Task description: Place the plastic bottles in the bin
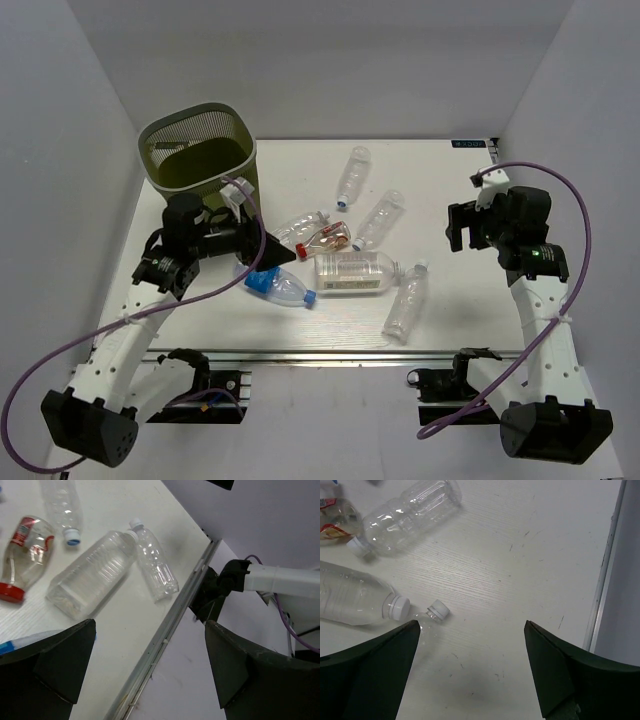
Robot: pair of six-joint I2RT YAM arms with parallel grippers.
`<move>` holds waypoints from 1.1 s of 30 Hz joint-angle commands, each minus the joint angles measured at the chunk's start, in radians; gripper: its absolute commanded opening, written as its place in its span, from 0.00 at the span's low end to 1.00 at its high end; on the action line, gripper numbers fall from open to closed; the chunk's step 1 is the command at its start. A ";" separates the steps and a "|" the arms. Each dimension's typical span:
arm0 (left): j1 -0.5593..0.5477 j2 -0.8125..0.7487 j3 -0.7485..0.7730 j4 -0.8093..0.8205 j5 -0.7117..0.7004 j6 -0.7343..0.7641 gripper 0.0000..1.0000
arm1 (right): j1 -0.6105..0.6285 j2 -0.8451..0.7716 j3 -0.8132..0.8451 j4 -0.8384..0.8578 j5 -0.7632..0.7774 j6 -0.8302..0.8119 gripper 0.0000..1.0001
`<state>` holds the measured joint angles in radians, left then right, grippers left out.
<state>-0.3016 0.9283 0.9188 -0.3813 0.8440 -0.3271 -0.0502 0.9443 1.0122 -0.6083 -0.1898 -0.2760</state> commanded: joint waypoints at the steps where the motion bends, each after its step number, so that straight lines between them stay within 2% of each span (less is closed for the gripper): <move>1: -0.095 0.055 0.032 0.016 -0.035 -0.009 0.99 | 0.001 -0.007 0.031 -0.011 -0.078 -0.086 0.90; 3: -0.148 0.095 0.032 0.016 -0.085 -0.009 0.99 | 0.000 -0.002 0.023 -0.045 -0.138 -0.161 0.87; 4: -0.175 0.140 0.041 0.001 -0.103 -0.009 0.99 | 0.001 0.007 0.020 -0.051 -0.149 -0.172 0.78; 5: -0.229 0.165 0.055 -0.019 -0.153 0.012 0.99 | 0.000 0.013 0.020 -0.057 -0.155 -0.164 0.66; 6: -0.253 0.188 0.087 -0.039 -0.183 0.023 0.98 | 0.000 0.014 0.016 -0.059 -0.160 -0.158 0.38; 8: -0.313 0.254 0.130 -0.122 -0.284 0.066 0.87 | 0.000 0.016 0.012 -0.053 -0.171 -0.144 0.04; 9: -0.327 0.279 0.182 -0.157 -0.319 0.088 0.80 | 0.000 0.017 0.012 -0.054 -0.175 -0.138 0.00; 10: -0.341 0.306 0.210 -0.229 -0.351 0.109 0.70 | 0.000 0.024 0.017 -0.071 -0.201 -0.137 0.14; 11: -0.352 0.334 0.239 -0.269 -0.429 0.132 0.38 | -0.002 0.027 0.026 -0.079 -0.248 -0.152 0.37; 12: -0.361 0.389 0.293 -0.299 -0.459 0.184 0.32 | 0.001 0.030 0.029 -0.105 -0.276 -0.175 0.68; 13: -0.378 0.415 0.316 -0.327 -0.482 0.212 0.32 | 0.001 0.037 0.028 -0.122 -0.349 -0.196 0.90; 14: -0.378 0.440 0.336 -0.365 -0.534 0.236 0.38 | 0.001 0.037 0.028 -0.131 -0.371 -0.206 0.90; 15: -0.390 0.463 0.368 -0.386 -0.546 0.305 0.63 | 0.001 0.042 0.013 -0.139 -0.390 -0.221 0.90; 16: -0.390 0.516 0.380 -0.407 -0.563 0.339 0.70 | 0.001 0.044 0.006 -0.136 -0.410 -0.226 0.90; 18: -0.401 0.576 0.414 -0.476 -0.572 0.410 0.77 | 0.000 0.048 -0.011 -0.125 -0.430 -0.233 0.90; 19: -0.412 0.607 0.425 -0.505 -0.559 0.480 0.79 | 0.001 0.048 -0.015 -0.126 -0.441 -0.259 0.90; 23: -0.436 0.687 0.443 -0.553 -0.586 0.539 0.82 | 0.003 0.066 -0.024 -0.145 -0.482 -0.308 0.78; 24: -0.450 0.698 0.443 -0.567 -0.598 0.539 0.83 | 0.004 0.076 -0.024 -0.148 -0.512 -0.319 0.65; 25: -0.450 0.710 0.456 -0.579 -0.630 0.549 0.83 | 0.006 0.083 -0.023 -0.146 -0.523 -0.322 0.62; 33: -0.525 0.744 0.491 -0.634 -0.714 0.697 0.83 | 0.006 0.151 -0.014 -0.119 -0.560 -0.330 0.69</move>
<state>-0.8032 1.6947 1.3762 -0.9867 0.1699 0.2745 -0.0490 1.0805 0.9974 -0.7418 -0.7044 -0.5861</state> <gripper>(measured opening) 0.830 0.684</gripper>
